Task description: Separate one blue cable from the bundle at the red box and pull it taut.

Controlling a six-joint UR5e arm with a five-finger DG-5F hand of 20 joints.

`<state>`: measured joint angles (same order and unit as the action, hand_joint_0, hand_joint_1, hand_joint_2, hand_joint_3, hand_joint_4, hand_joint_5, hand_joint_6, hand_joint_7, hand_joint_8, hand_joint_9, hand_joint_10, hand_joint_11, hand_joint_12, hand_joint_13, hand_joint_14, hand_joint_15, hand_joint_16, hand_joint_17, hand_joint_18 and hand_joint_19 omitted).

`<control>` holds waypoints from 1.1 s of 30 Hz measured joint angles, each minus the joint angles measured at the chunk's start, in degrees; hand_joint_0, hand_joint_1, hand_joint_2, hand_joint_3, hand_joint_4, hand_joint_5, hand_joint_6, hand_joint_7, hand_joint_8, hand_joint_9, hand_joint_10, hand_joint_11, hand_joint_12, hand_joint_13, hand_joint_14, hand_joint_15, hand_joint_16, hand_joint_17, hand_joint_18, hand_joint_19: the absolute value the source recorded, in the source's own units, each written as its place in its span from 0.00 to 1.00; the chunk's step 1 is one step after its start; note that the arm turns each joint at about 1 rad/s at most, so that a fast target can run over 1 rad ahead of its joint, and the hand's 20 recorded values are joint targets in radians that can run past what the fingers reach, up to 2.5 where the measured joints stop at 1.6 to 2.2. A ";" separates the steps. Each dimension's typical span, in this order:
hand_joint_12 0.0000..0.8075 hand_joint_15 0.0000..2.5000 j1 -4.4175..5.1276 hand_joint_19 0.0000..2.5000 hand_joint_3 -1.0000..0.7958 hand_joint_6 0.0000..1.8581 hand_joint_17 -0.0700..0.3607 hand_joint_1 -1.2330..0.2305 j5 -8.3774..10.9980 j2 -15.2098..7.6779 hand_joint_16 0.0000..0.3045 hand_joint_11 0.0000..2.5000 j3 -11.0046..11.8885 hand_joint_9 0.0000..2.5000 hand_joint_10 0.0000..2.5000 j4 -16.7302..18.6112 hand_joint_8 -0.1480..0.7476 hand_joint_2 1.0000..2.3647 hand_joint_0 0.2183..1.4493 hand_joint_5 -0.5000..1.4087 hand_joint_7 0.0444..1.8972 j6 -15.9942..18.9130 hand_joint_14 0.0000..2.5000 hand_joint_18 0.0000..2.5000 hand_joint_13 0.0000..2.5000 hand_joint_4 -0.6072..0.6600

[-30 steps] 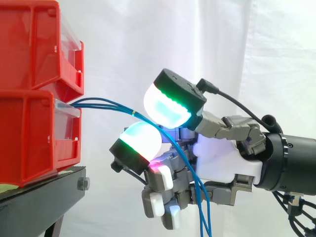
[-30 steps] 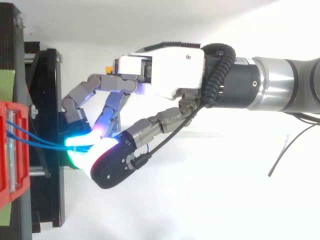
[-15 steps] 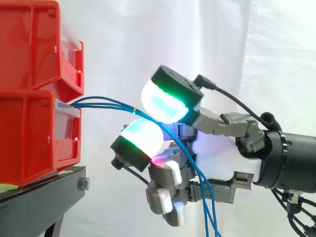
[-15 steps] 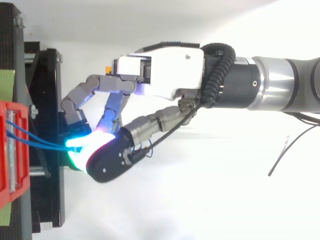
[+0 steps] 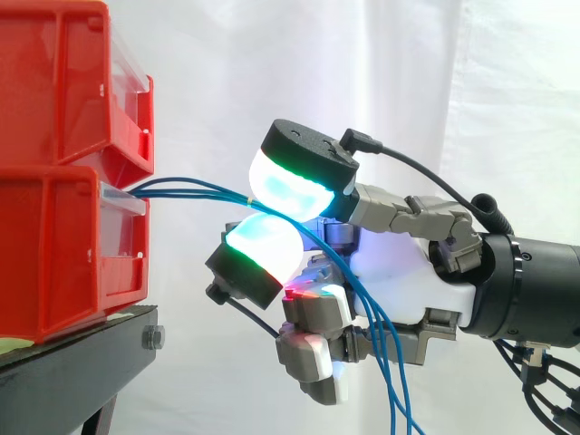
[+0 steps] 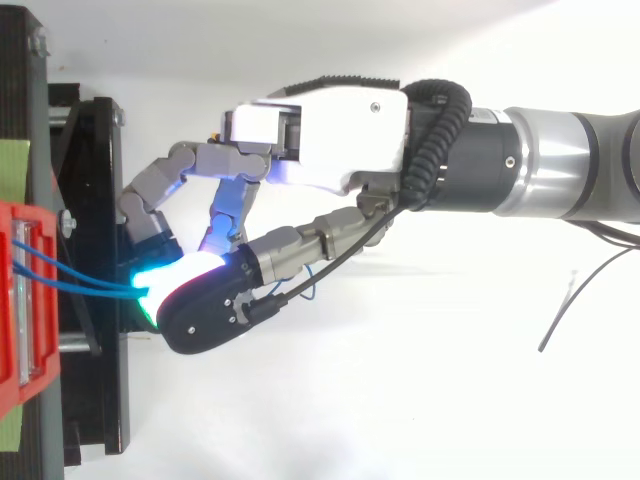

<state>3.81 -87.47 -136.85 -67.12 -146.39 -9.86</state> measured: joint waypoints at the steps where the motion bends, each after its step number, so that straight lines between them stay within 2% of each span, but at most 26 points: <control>1: 0.52 0.29 -0.01 0.31 0.53 0.48 0.48 0.36 0.04 0.00 0.20 0.36 0.03 0.52 0.01 0.01 0.61 0.01 0.30 0.18 0.66 -0.10 0.01 0.47 0.49 0.58; 10: 0.45 0.30 -0.02 0.31 0.49 0.49 0.42 0.30 0.17 0.00 0.16 0.39 0.10 0.46 0.01 -0.17 0.54 0.02 0.33 0.16 0.65 -0.61 0.01 0.41 0.44 0.53; 16: 0.44 0.29 0.00 0.28 0.38 0.49 0.41 0.26 0.19 0.00 0.16 0.38 0.11 0.47 0.01 -0.20 0.54 0.01 0.39 0.17 0.65 -0.82 0.01 0.41 0.43 0.49; 19: 0.44 0.28 -0.01 0.28 0.28 0.49 0.41 0.27 0.18 0.00 0.15 0.38 0.12 0.47 0.01 -0.21 0.53 0.00 0.41 0.17 0.63 -0.85 0.01 0.41 0.43 0.50; 33: 0.43 0.29 0.04 0.28 0.28 0.48 0.40 0.24 0.10 0.00 0.15 0.38 0.10 0.49 0.01 -0.29 0.53 0.00 0.38 0.17 0.64 -0.86 0.01 0.41 0.44 0.53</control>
<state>3.85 -87.37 -136.84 -67.02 -146.69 -10.72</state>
